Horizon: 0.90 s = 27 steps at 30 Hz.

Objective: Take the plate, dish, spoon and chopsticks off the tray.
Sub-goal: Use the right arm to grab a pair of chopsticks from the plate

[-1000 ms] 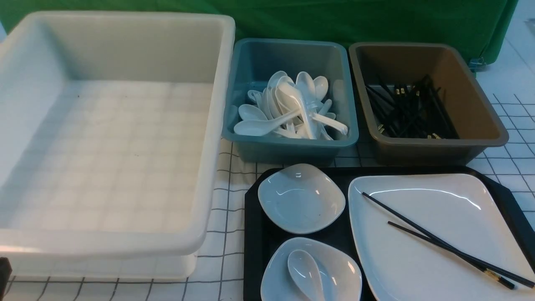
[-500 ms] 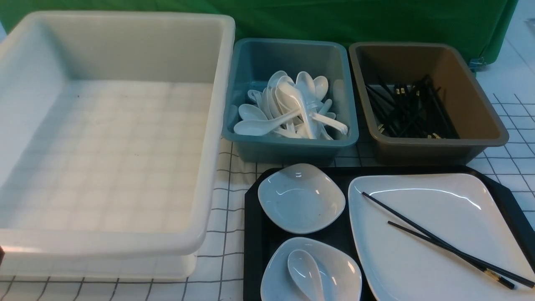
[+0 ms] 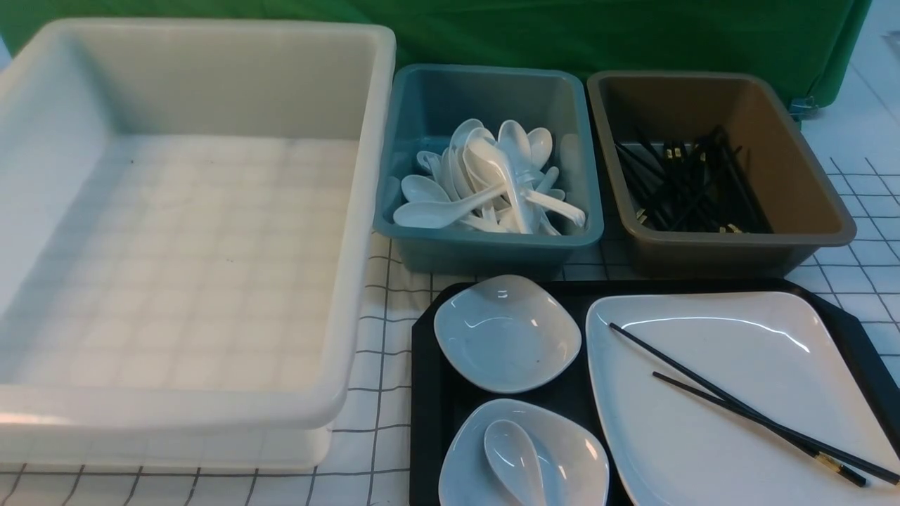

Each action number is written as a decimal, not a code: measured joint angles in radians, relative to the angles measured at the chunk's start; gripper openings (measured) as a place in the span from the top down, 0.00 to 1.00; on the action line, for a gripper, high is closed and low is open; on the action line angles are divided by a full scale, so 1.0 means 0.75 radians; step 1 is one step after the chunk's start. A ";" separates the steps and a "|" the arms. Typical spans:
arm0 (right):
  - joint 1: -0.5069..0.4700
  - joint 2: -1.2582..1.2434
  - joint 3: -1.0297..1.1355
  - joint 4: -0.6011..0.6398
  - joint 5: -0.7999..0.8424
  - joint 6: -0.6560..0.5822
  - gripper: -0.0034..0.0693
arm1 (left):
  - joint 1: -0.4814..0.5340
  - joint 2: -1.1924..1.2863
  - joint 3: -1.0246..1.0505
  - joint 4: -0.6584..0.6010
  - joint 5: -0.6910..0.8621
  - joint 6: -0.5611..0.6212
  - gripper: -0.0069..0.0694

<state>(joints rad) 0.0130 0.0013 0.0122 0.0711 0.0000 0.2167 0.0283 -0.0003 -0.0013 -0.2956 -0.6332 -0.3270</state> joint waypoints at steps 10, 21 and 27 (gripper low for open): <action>0.000 0.000 0.000 0.052 -0.392 0.227 0.62 | 0.000 0.169 -0.642 0.078 0.631 -0.216 0.88; 0.169 0.204 -0.479 -0.239 0.121 0.316 0.94 | 0.000 0.877 -1.165 0.015 1.743 0.289 0.88; 0.487 0.746 -0.996 -0.273 0.939 0.025 0.95 | -0.008 1.280 -1.199 -0.305 1.985 0.682 0.90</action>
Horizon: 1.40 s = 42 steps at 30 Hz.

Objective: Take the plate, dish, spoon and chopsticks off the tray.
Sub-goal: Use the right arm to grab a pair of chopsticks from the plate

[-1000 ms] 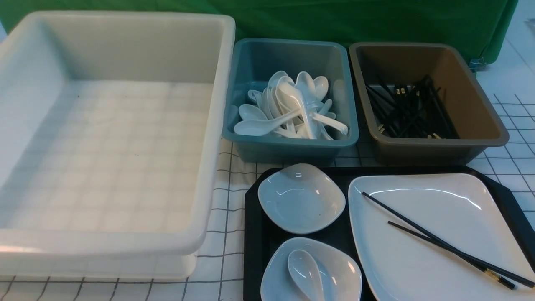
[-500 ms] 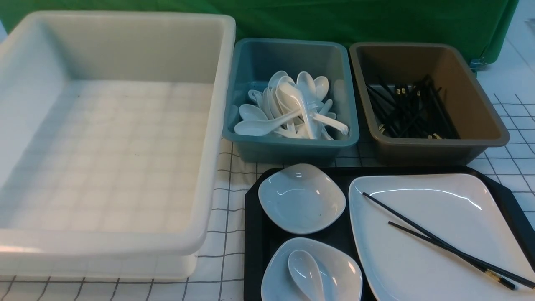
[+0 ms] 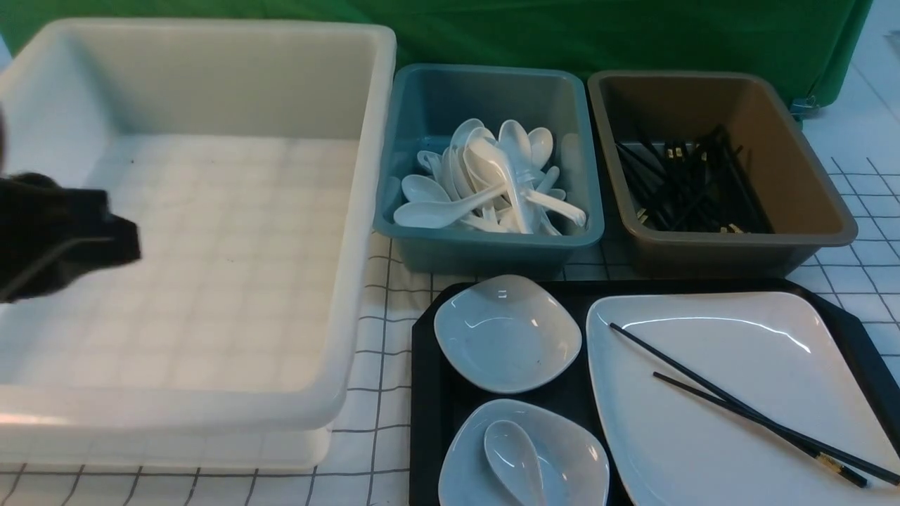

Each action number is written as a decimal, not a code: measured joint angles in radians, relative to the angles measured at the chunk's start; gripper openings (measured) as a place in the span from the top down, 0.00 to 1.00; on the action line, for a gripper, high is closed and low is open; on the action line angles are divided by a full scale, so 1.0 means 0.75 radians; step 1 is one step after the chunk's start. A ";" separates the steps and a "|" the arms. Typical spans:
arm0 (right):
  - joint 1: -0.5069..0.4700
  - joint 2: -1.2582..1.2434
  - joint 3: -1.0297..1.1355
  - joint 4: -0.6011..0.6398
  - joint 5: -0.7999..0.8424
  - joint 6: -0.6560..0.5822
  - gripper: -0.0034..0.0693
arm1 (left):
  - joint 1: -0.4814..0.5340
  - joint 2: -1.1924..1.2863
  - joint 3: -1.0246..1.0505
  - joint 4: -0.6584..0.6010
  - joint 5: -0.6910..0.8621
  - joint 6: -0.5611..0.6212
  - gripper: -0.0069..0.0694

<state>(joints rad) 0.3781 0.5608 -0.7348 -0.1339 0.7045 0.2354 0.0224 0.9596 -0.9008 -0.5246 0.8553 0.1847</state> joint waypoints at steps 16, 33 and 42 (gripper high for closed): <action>-0.084 1.022 -0.387 0.126 0.516 -0.459 0.95 | -0.919 0.396 -0.254 0.261 -0.069 -0.006 0.92; -0.159 1.514 -0.387 0.149 0.296 -0.617 0.27 | -1.138 0.679 -0.361 0.289 -0.154 0.058 0.92; -0.159 1.597 -0.387 0.144 0.216 -0.608 0.58 | -1.138 0.679 -0.363 0.317 -0.170 0.059 0.91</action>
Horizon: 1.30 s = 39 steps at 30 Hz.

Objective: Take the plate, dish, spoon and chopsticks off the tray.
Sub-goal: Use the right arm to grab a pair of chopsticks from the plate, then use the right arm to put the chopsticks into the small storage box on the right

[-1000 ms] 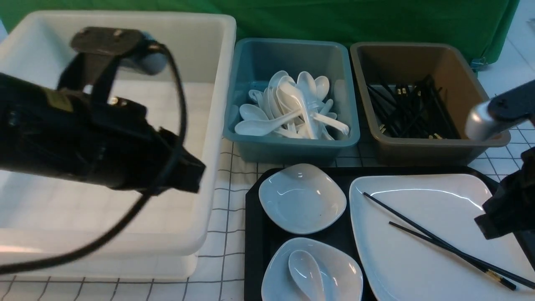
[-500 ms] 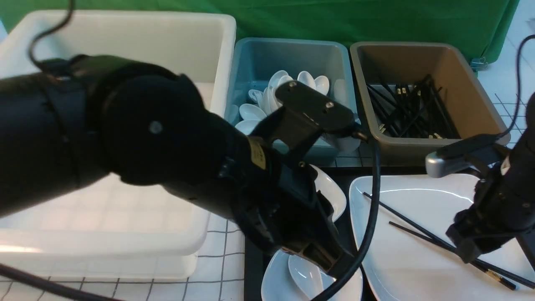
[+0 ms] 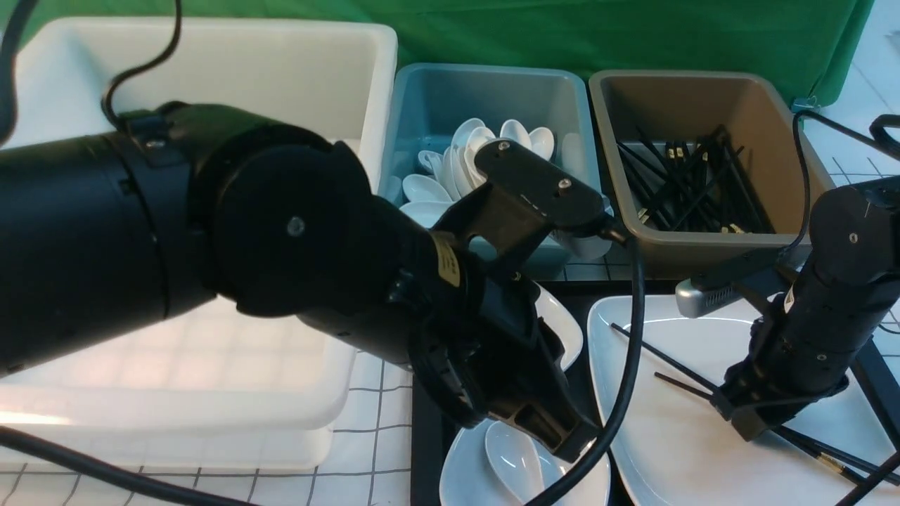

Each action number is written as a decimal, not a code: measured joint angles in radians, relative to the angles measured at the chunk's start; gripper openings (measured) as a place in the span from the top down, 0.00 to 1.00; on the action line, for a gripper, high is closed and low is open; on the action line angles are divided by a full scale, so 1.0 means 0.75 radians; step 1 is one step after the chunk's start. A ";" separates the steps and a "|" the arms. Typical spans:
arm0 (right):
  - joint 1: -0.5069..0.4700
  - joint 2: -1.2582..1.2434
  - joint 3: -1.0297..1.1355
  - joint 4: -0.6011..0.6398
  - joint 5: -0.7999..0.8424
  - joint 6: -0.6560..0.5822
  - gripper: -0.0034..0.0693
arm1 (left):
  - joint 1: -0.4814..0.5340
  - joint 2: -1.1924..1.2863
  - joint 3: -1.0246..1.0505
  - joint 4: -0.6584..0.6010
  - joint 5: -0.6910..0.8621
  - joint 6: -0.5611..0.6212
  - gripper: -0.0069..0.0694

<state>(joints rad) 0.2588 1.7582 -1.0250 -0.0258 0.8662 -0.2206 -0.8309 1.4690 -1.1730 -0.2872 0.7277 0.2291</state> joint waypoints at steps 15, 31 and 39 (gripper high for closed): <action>0.000 -0.017 -0.010 0.049 0.097 -0.050 0.88 | 0.000 0.000 0.000 0.000 0.000 0.001 0.91; 0.000 -0.115 -0.111 0.307 0.351 -0.265 0.88 | 0.000 0.000 -0.003 -0.027 -0.079 0.000 0.91; 0.000 -0.123 -0.134 0.504 0.455 -0.425 0.88 | 0.000 0.000 -0.009 -0.034 -0.117 -0.001 0.91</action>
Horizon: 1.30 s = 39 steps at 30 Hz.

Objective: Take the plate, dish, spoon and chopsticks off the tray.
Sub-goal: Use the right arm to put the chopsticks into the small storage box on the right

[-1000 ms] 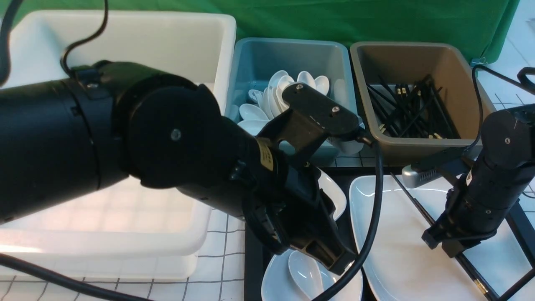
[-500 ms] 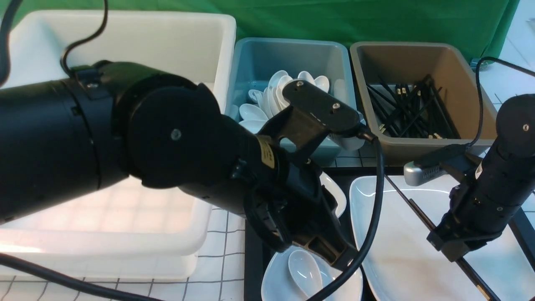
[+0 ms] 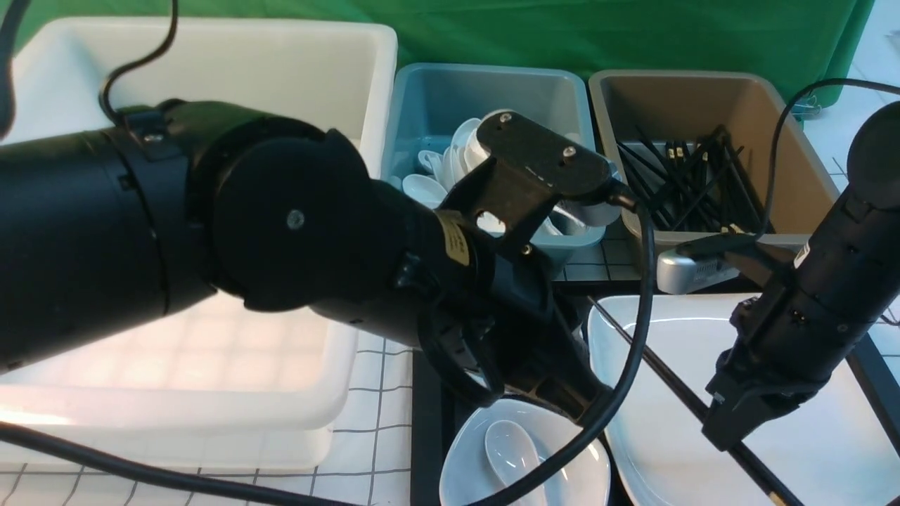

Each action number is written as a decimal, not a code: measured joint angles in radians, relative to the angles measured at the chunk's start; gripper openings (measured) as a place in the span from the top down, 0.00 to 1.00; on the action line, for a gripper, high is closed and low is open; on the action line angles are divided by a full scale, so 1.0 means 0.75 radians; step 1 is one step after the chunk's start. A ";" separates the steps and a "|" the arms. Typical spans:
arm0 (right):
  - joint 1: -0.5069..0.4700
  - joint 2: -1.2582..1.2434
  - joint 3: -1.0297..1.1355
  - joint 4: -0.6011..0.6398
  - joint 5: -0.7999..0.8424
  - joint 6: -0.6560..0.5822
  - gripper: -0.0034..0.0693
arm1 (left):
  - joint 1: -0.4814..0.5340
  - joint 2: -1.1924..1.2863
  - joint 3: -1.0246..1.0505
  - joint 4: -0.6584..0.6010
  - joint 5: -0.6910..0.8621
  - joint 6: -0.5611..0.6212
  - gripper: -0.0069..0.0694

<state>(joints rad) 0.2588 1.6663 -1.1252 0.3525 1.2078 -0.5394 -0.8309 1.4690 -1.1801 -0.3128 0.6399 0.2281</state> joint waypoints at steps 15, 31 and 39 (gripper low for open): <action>-0.004 -0.021 -0.307 0.165 0.008 -0.090 0.88 | 0.153 0.000 0.000 -0.024 -0.165 -0.101 0.91; -0.252 0.271 -0.928 0.187 -0.006 0.047 0.88 | 0.186 0.000 0.000 -0.085 -0.495 -0.100 0.91; -0.380 0.562 -1.353 0.341 -0.082 0.164 0.88 | 0.186 0.000 0.000 -0.082 -0.554 -0.093 0.91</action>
<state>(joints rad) -0.0260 2.0874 -2.1401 0.6078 1.1463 -0.4166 -0.6913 1.4690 -1.1801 -0.3742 0.2246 0.1584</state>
